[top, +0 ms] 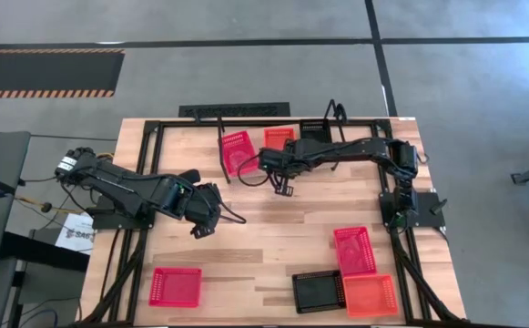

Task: Stack baskets on shelf by color
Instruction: Adjust the bin on the shelf

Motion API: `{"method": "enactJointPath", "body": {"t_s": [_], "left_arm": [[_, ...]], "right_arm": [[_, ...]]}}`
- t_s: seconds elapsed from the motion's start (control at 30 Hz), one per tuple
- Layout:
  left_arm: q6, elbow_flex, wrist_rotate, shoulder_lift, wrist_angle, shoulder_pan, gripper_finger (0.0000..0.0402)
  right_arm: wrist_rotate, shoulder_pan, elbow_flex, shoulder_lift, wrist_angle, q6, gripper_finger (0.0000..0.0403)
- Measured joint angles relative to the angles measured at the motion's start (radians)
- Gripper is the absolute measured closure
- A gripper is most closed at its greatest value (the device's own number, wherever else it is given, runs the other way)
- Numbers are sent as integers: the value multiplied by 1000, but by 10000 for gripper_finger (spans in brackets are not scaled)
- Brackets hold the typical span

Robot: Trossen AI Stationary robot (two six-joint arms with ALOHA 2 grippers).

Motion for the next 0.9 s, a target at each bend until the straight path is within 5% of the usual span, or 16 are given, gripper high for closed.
{"method": "enactJointPath", "body": {"t_s": [0.2,0.53,0.7,0.9], "left_arm": [[5,0,0,0,0,0,261],[6,0,0,0,0,0,261],[6,0,0,0,0,0,261],[2,0,0,0,-2,0,261]], "right_arm": [[34,48,64,-4,-141,54,403],[247,36,188,-26,-402,125,403],[209,-69,187,-51,-418,131,403],[-86,-218,185,-75,-364,105,403]]}}
